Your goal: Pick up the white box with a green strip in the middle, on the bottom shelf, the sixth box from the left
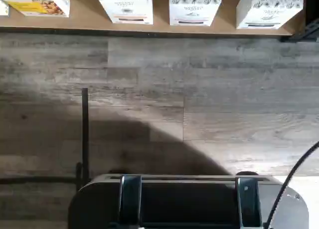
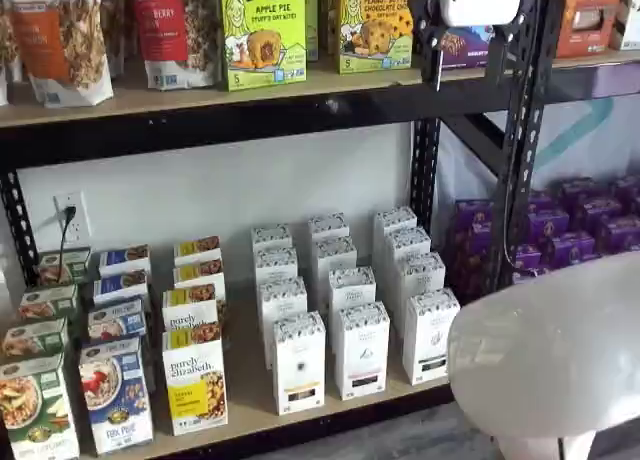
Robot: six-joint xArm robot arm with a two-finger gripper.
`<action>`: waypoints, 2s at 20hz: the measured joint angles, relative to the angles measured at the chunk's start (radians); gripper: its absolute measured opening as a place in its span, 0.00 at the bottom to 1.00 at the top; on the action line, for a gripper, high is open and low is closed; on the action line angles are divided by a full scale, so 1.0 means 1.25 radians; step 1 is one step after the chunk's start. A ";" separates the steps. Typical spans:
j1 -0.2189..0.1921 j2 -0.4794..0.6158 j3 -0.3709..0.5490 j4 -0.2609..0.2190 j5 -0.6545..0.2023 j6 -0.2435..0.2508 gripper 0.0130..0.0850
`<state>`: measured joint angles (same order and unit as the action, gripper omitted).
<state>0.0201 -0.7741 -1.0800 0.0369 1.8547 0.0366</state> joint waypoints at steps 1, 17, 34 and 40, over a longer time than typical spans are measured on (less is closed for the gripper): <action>-0.007 -0.003 0.003 0.010 -0.005 -0.004 1.00; -0.003 -0.030 0.160 -0.028 -0.182 -0.008 1.00; -0.006 0.050 0.455 -0.042 -0.532 -0.003 1.00; -0.028 0.125 0.545 -0.048 -0.721 -0.020 1.00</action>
<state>-0.0153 -0.6177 -0.3982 -0.0232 0.9540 0.0118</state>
